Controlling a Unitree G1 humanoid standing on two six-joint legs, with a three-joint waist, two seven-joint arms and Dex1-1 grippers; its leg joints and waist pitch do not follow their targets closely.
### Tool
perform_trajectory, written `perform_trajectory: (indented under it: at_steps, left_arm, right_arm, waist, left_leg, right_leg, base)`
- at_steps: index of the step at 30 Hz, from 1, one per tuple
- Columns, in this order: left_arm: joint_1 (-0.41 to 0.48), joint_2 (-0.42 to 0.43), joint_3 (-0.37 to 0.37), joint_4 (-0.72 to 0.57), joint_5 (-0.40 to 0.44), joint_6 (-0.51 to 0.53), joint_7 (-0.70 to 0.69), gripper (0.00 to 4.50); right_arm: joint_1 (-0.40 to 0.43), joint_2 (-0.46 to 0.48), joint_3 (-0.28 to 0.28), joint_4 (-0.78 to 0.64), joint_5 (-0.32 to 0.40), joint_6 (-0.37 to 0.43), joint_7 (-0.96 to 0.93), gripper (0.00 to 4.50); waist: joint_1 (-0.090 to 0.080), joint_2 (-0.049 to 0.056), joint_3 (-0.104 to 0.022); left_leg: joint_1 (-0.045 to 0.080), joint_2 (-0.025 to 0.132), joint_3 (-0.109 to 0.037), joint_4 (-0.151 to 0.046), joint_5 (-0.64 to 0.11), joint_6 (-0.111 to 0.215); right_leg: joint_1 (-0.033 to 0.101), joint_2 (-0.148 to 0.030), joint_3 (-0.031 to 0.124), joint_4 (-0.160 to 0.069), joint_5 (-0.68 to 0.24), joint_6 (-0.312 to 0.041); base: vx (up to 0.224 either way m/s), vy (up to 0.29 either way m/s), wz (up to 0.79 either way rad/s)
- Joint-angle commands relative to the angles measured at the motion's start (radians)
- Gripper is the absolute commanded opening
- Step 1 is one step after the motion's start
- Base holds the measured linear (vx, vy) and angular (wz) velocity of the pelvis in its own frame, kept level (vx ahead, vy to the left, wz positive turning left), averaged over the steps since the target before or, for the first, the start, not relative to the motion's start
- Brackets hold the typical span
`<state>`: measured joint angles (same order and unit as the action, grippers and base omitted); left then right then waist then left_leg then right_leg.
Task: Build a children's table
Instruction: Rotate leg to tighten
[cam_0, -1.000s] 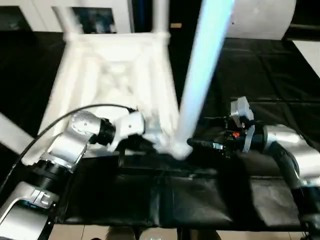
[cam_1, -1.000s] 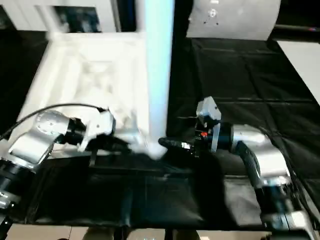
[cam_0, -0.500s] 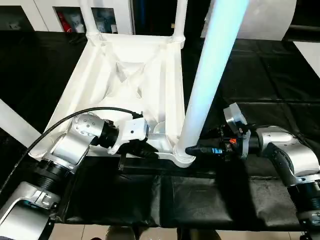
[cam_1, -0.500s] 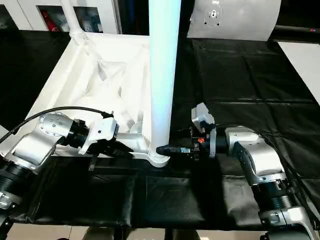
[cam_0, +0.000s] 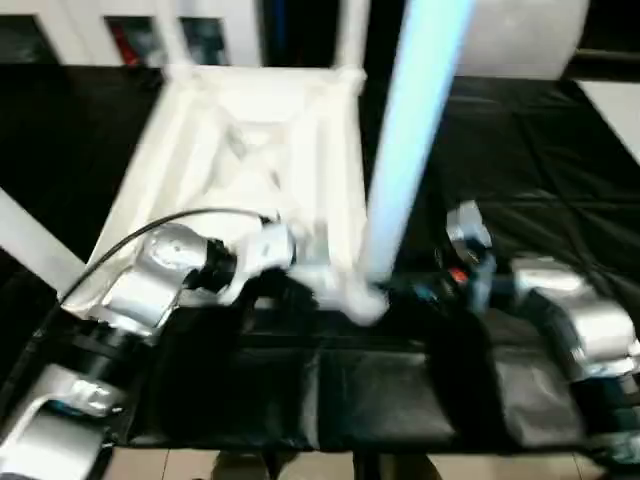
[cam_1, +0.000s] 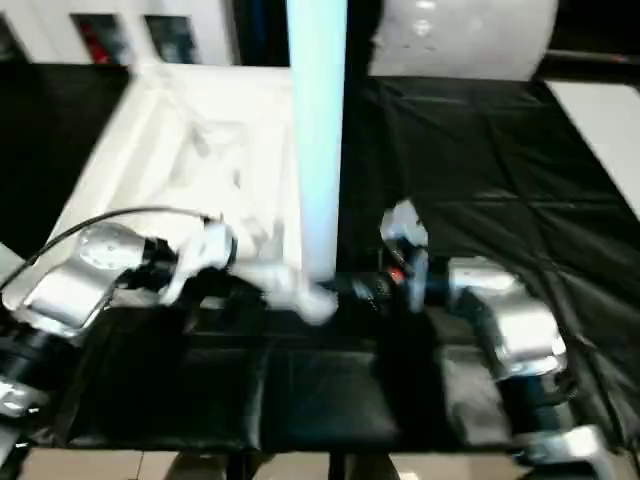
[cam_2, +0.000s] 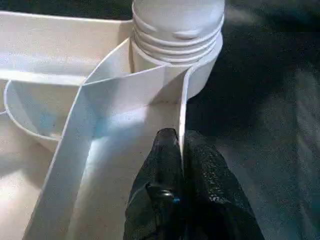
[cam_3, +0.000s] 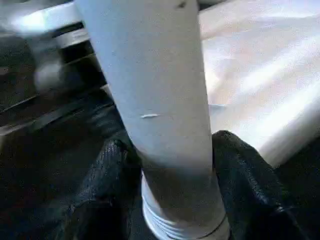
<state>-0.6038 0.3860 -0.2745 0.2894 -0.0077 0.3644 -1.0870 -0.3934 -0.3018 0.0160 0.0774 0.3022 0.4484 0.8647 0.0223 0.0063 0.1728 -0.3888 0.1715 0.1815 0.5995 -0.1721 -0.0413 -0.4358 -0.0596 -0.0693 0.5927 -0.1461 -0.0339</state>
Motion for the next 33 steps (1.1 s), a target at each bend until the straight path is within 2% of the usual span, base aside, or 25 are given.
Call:
perform_trajectory:
  at_steps: [1, 3, 5, 7, 8, 10, 12, 13, 14, 17, 19, 21, 22, 25, 28, 30, 33]
  left_arm:
    - [-0.035, -0.129, -0.012, -0.039, -0.036, 0.042, 0.118, 0.0]
    - [-0.054, -0.206, 0.01, -0.032, -0.024, 0.091, 0.223, 0.0]
    - [-0.063, -0.234, 0.016, -0.024, -0.014, 0.099, 0.266, 0.0]
    - [-0.073, -0.269, 0.015, -0.021, 0.008, 0.116, 0.324, 0.0]
    - [-0.073, -0.279, 0.017, -0.024, 0.011, 0.124, 0.337, 0.0]
    - [-0.071, -0.28, 0.017, -0.028, 0.013, 0.128, 0.336, 0.0]
    - [-0.062, -0.255, 0.012, -0.039, 0.023, 0.127, 0.317, 0.0]
    - [-0.058, -0.242, 0.011, -0.041, 0.027, 0.121, 0.307, 0.0]
    - [-0.056, -0.236, 0.01, -0.041, 0.028, 0.119, 0.304, 0.0]
    - [-0.036, -0.163, -0.009, -0.043, 0.032, 0.05, 0.226, 0.0]
    - [-0.025, -0.122, -0.018, -0.044, 0.031, 0.031, 0.179, 0.0]
    - [-0.018, -0.094, -0.025, -0.044, 0.03, 0.002, 0.14, 0.0]
    - [-0.014, -0.079, -0.03, -0.045, 0.027, -0.018, 0.114, 0.0]
    - [0.005, -0.014, -0.048, -0.058, 0.005, -0.086, -0.005, 0.0]
    - [0.013, 0.037, -0.073, -0.048, 0.0, -0.157, -0.08, 0.0]
    - [0.016, 0.048, -0.08, -0.047, -0.003, -0.169, -0.098, 0.0]
    - [0.035, 0.085, -0.101, -0.063, -0.037, -0.207, -0.212, 0.0]
  right_arm:
    - [-0.012, 0.124, 0.046, -0.026, -0.033, 0.078, -0.201, 1.95]
    - [-0.019, 0.206, 0.031, -0.032, -0.085, 0.11, -0.364, 1.95]
    - [-0.027, 0.24, 0.021, -0.029, -0.098, 0.114, -0.422, 1.94]
    - [-0.048, 0.304, -0.006, -0.025, -0.111, 0.124, -0.535, 1.94]
    - [-0.052, 0.314, -0.005, -0.026, -0.122, 0.12, -0.554, 1.94]
    - [-0.051, 0.313, -0.003, -0.028, -0.123, 0.115, -0.551, 1.94]
    - [-0.03, 0.281, -0.002, -0.039, -0.119, 0.093, -0.5, 2.49]
    - [-0.021, 0.265, -0.004, -0.043, -0.117, 0.091, -0.48, 2.49]
    - [-0.017, 0.257, -0.006, -0.045, -0.114, 0.091, -0.472, 2.74]
    - [0.005, 0.177, -0.023, -0.043, -0.097, 0.056, -0.382, 2.86]
    - [0.012, 0.128, -0.029, -0.042, -0.084, 0.032, -0.313, 3.13]
    - [0.015, 0.095, -0.033, -0.039, -0.072, 0.016, -0.265, 3.17]
    - [0.015, 0.079, -0.035, -0.038, -0.066, 0.011, -0.243, 3.43]
    - [0.013, -0.017, -0.019, -0.032, -0.065, -0.034, -0.108, 3.58]
    - [0.005, -0.089, -0.004, -0.009, -0.036, -0.07, 0.031, 3.64]
    - [0.004, -0.107, 0.004, -0.003, -0.032, -0.084, 0.064, 3.64]
    - [-0.005, -0.182, 0.055, 0.002, 0.003, -0.102, 0.254, 3.64]
  waist:
    - [-0.003, -0.011, -0.076]
    - [-0.015, -0.012, -0.079]
    - [-0.021, -0.012, -0.079]
    - [-0.025, -0.004, -0.079]
    - [-0.025, -0.006, -0.081]
    - [-0.022, -0.004, -0.083]
    - [-0.02, -0.004, -0.087]
    - [-0.019, -0.006, -0.089]
    - [-0.018, -0.006, -0.089]
    - [-0.013, -0.006, -0.09]
    - [-0.011, -0.004, -0.091]
    - [-0.011, -0.003, -0.091]
    - [-0.01, -0.003, -0.089]
    - [-0.006, -0.002, -0.086]
    - [0.008, -0.001, -0.087]
    - [0.016, 0.001, -0.089]
    - [0.023, -0.001, -0.091]
  left_leg:
    - [0.01, 0.044, -0.032, -0.075, -0.218, 0.028]
    - [0.012, 0.04, -0.031, -0.073, -0.217, 0.029]
    - [0.014, 0.036, -0.029, -0.07, -0.215, 0.041]
    - [0.015, 0.037, -0.026, -0.07, -0.199, 0.056]
    - [0.014, 0.036, -0.026, -0.071, -0.198, 0.058]
    - [0.016, 0.041, -0.025, -0.072, -0.179, 0.071]
    - [0.012, 0.043, -0.024, -0.072, -0.152, 0.084]
    - [0.012, 0.042, -0.022, -0.071, -0.141, 0.095]
    - [0.011, 0.042, -0.022, -0.07, -0.138, 0.101]
    - [0.009, 0.042, -0.022, -0.07, -0.128, 0.114]
    - [0.011, 0.044, -0.02, -0.068, -0.123, 0.123]
    - [0.011, 0.047, -0.02, -0.068, -0.124, 0.123]
    - [0.013, 0.047, -0.02, -0.069, -0.14, 0.119]
    - [0.018, 0.051, -0.02, -0.072, -0.165, 0.104]
    - [0.022, 0.054, -0.02, -0.072, -0.181, 0.103]
    - [0.027, 0.058, -0.018, -0.071, -0.175, 0.099]
    - [0.023, 0.058, -0.019, -0.071, -0.16, 0.104]
  right_leg:
    - [0.059, -0.09, 0.047, -0.092, -0.531, -0.138]
    - [0.058, -0.089, 0.047, -0.096, -0.531, -0.126]
    - [0.056, -0.087, 0.048, -0.101, -0.53, -0.12]
    - [0.051, -0.083, 0.05, -0.099, -0.489, -0.127]
    - [0.053, -0.081, 0.049, -0.099, -0.48, -0.127]
    - [0.056, -0.079, 0.051, -0.09, -0.392, -0.147]
    - [0.063, -0.08, 0.053, -0.081, -0.317, -0.17]
    - [0.065, -0.079, 0.054, -0.078, -0.28, -0.184]
    - [0.067, -0.08, 0.054, -0.076, -0.271, -0.189]
    - [0.071, -0.083, 0.054, -0.076, -0.268, -0.192]
    - [0.071, -0.082, 0.056, -0.073, -0.243, -0.201]
    - [0.069, -0.081, 0.055, -0.072, -0.238, -0.216]
    - [0.069, -0.083, 0.054, -0.075, -0.263, -0.215]
    - [0.066, -0.083, 0.056, -0.076, -0.304, -0.203]
    - [0.063, -0.085, 0.058, -0.078, -0.326, -0.203]
    - [0.058, -0.086, 0.059, -0.076, -0.308, -0.216]
    - [0.065, -0.086, 0.059, -0.068, -0.265, -0.231]
  base:
    - [0.0, 0.0, 0.0]
    - [0.0, 0.0, 0.0]
    - [0.0, 0.0, 0.0]
    - [0.0, 0.0, 0.0]
    - [0.0, 0.0, 0.0]
    - [0.0, 0.0, 0.0]
    - [0.0, 0.0, 0.0]
    - [0.0, 0.0, 0.0]
    - [0.0, 0.0, 0.0]
    - [0.0, 0.0, 0.0]
    - [0.0, 0.0, 0.0]
    - [0.0, 0.0, 0.0]
    - [0.0, 0.0, 0.0]
    - [0.0, 0.0, 0.0]
    - [0.0, 0.0, 0.0]
    - [0.0, 0.0, 0.0]
    - [0.0, 0.0, 0.0]
